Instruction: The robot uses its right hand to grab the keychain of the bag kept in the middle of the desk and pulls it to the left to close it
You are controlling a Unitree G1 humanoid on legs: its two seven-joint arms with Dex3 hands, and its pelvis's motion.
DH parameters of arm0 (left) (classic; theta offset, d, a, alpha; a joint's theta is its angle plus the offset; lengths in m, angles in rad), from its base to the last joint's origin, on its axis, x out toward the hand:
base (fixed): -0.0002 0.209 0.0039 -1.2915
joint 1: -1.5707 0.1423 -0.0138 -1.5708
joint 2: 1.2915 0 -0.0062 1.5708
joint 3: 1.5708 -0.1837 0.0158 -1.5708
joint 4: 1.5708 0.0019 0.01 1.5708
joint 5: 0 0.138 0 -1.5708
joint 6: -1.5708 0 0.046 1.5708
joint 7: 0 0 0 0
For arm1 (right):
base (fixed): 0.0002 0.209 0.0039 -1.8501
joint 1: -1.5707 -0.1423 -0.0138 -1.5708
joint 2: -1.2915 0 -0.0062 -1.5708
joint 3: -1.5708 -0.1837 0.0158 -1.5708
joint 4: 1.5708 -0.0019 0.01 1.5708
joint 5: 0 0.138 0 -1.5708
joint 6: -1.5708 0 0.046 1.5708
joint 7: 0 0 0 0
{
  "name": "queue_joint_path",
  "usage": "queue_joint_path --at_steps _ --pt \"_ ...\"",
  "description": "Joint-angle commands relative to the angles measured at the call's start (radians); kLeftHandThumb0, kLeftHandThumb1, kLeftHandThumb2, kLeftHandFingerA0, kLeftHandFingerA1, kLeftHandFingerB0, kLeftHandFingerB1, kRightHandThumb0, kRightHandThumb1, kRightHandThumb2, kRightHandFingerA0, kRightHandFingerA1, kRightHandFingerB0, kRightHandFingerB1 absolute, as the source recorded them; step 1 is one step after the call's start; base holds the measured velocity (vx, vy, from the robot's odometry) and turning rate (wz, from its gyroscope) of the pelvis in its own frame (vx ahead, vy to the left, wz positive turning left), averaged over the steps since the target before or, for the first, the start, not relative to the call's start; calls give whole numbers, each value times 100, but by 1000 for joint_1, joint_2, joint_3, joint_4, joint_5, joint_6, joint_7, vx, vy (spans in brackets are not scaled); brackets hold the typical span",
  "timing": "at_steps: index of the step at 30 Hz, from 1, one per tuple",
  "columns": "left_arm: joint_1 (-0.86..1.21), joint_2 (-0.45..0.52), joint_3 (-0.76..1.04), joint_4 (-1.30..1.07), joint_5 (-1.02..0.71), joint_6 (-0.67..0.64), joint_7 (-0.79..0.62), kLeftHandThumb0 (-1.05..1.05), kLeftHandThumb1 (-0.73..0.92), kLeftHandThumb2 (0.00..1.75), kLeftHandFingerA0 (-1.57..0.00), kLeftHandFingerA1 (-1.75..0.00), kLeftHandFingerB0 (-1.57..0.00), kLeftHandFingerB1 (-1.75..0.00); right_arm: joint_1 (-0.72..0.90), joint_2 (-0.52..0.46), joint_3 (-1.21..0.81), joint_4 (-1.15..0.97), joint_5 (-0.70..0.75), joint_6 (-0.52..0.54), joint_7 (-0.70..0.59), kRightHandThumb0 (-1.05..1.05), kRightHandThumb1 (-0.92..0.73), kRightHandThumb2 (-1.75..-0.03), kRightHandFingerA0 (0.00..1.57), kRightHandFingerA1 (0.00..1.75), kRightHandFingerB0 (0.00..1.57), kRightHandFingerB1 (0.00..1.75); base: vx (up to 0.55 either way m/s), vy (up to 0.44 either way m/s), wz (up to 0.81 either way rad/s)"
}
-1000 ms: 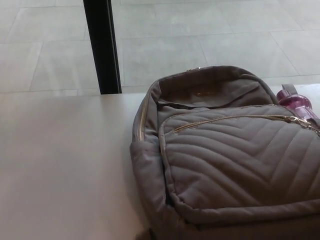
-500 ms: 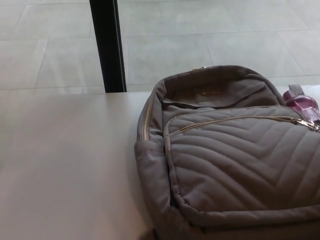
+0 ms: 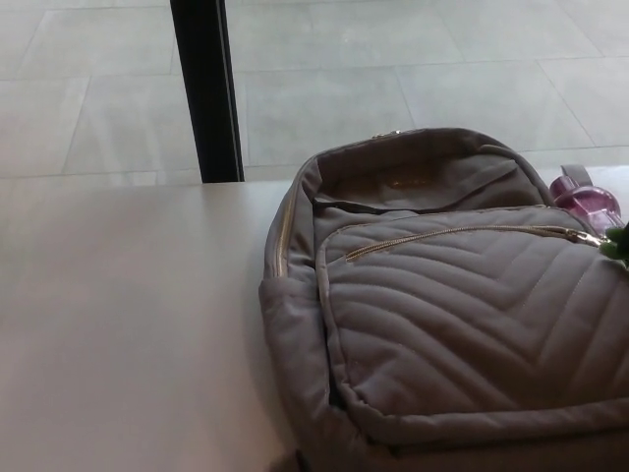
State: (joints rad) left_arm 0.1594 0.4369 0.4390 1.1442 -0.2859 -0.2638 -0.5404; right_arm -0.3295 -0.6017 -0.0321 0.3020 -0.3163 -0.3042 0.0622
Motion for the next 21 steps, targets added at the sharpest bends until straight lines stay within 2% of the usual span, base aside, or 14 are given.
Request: queue_joint_path --at_steps 1,3,4,5,6,7,8,9,11,13,16,17,19,21 --pt "6 15 5 12 -1 -24 -14 -105 58 96 -81 -136 -63 -131 -50 34 46 -46 17 67 78 -5 -50 -115 89 175 80 158 0 0 0" --pt "3 12 2 12 0 -16 -15 -105 57 95 -82 -136 -64 -131 -69 62 56 -73 31 118 95 -5 -50 -117 89 175 79 159 0 0 0" --pt "2 11 -8 15 13 -25 -5 -105 50 129 -84 -127 -71 -117 -81 75 64 -83 27 134 97 -6 -50 -116 89 175 78 161 0 0 0" --pt "2 8 -9 15 15 -27 1 -105 49 128 -85 -128 -74 -118 -91 88 70 -84 28 130 94 -4 -50 -117 87 175 77 161 0 0 0" --pt "1 7 -12 18 17 -30 5 -105 50 129 -82 -127 -72 -117 -123 109 91 -66 18 97 89 -9 -46 -119 122 144 102 130 0 0 0" --pt "1 7 -13 20 17 -31 5 -105 50 129 -82 -127 -72 -117 -127 111 94 -65 16 96 89 -9 -46 -119 122 144 102 130 0 0 0" --pt "0 7 -16 20 20 -33 10 -105 50 128 -81 -127 -72 -117 -131 116 96 -69 17 105 92 -8 -44 -129 89 175 80 159 0 0 0" --pt "2 7 -19 18 23 -35 15 -105 60 97 -76 -138 -61 -130 -143 132 101 -80 22 126 99 -9 -42 -136 90 173 79 156 0 0 0" --pt "1 6 -14 20 12 -26 9 -105 49 128 -82 -127 -71 -116 -158 153 107 -94 26 157 108 -8 -43 -136 91 173 79 156 0 0 0" --pt "7 4 -28 17 27 -42 19 -105 61 97 -75 -137 -59 -130 -163 160 109 -93 21 155 107 -7 -39 -140 91 173 81 156 0 0 0" --pt "12 5 -38 20 34 -51 31 -105 51 130 -80 -125 -69 -115 -159 160 110 -87 25 146 116 -5 -42 -134 91 175 82 160 0 0 0" --pt "15 4 -37 17 30 -54 28 -105 63 96 -73 -136 -60 -123 -159 160 109 -75 29 136 118 -7 -43 -133 90 175 81 162 0 0 0" --pt "15 2 -38 15 25 -43 30 -105 53 130 -82 -125 -72 -115 -150 155 108 -70 30 133 125 -7 -45 -130 90 175 82 159 0 0 0" --pt "1 -4 -19 26 -4 -13 8 -104 53 131 -90 -129 -80 -119 -150 158 101 -50 51 120 137 -6 -45 -131 92 175 83 159 0 0 0"
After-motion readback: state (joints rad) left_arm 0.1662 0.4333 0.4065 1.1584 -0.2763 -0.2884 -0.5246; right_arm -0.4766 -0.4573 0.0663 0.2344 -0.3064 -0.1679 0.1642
